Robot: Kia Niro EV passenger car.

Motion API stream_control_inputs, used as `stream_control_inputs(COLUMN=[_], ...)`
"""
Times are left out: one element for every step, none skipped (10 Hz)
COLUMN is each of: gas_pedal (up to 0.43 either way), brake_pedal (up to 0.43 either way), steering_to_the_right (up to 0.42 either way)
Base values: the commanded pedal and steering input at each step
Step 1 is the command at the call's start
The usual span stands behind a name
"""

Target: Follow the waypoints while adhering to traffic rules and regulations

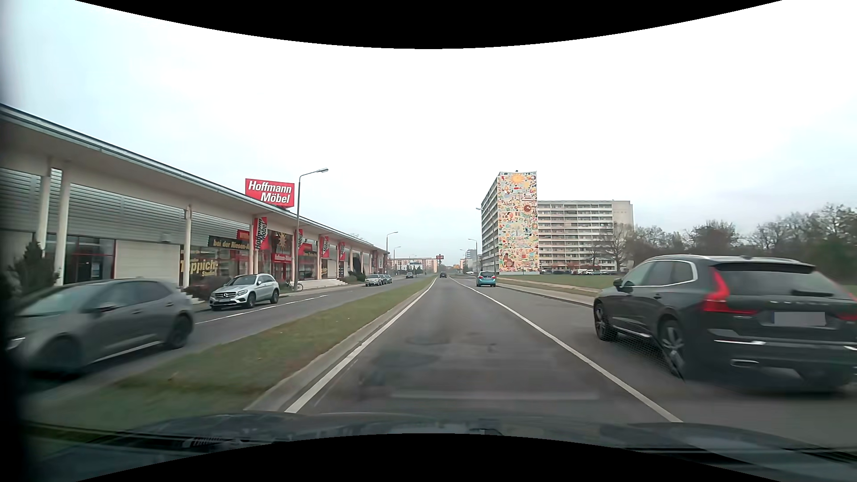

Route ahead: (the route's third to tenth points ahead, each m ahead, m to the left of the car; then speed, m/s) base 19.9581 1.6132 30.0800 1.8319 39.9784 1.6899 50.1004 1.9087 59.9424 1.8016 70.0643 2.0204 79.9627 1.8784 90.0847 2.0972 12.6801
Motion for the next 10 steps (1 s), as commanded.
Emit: stream_control_inputs(gas_pedal=[0.15,0.15,0.15,0.15,0.15,0.157,0.157,0.157,0.157,0.157], brake_pedal=[0.0,0.0,0.0,0.0,0.0,0.0,0.0,0.0,0.0,0.0], steering_to_the_right=[0.001,0.0,0.001,0.0,-0.004,-0.01,-0.012,-0.012,-0.012,-0.011])
